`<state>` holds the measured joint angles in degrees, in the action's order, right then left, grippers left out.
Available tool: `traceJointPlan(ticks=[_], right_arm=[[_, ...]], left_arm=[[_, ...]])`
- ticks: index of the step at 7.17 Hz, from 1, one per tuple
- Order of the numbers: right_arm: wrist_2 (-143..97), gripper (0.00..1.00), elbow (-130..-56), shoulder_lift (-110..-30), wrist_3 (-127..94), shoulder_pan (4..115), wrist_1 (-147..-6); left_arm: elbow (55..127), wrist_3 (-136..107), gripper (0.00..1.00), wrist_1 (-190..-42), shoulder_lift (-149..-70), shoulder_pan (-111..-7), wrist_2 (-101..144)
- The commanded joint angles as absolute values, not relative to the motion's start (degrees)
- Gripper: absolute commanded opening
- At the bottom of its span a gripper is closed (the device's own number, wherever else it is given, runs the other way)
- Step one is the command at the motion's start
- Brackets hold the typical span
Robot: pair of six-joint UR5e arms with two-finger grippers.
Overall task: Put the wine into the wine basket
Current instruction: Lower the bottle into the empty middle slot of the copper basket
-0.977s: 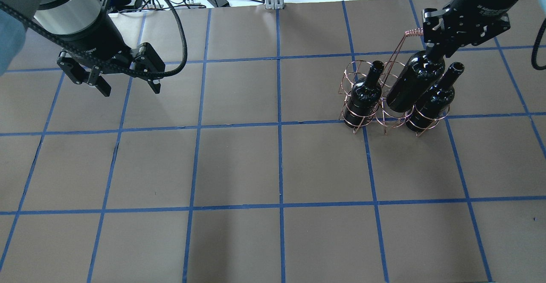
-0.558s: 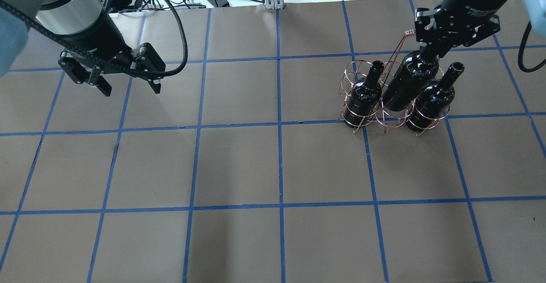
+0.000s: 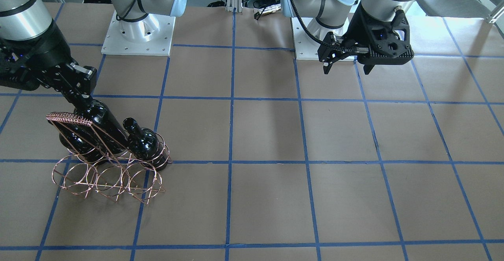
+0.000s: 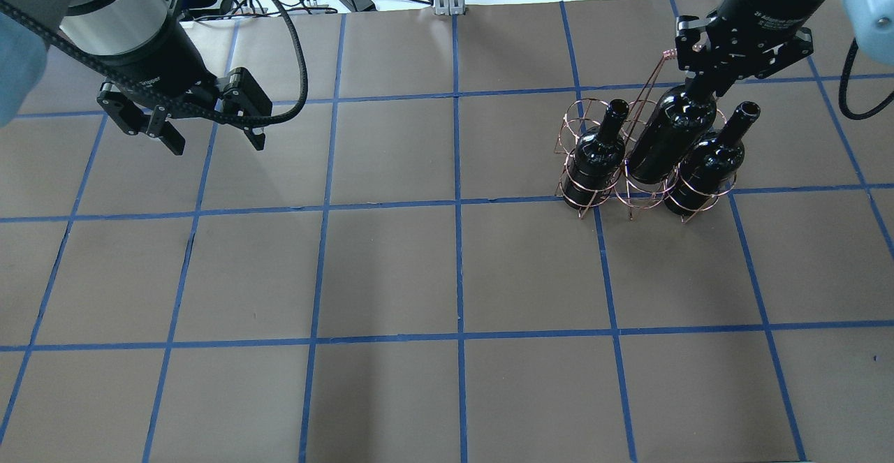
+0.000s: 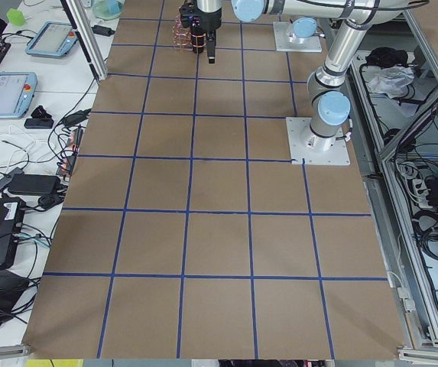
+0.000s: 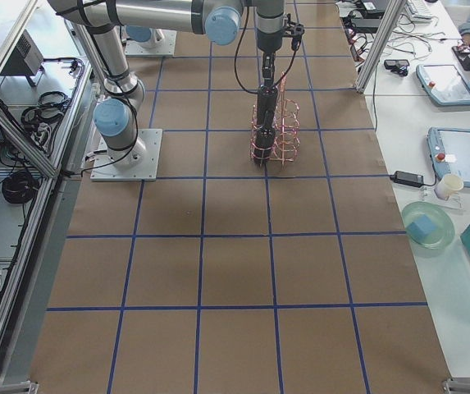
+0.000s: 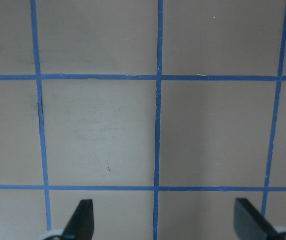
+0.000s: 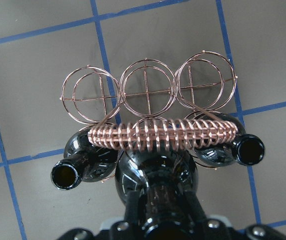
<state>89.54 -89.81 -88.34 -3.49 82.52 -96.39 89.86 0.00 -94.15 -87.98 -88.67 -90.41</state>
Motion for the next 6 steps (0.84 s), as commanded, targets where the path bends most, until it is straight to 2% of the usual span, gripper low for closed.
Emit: traceJointPlan(ticks=[1,6], right_arm=[[89.83,0.0,-89.82,-88.15,-3.16,82.53,-96.33],[89.65,0.0,-92.11,-87.19,-3.43,82.44,-96.59]], left_arm=[[89.91,0.26,1.0,-93.17,-88.59,-88.59,-90.44],[90.0,-0.35,1.0,-91.85,-88.59,-88.59,-90.35]])
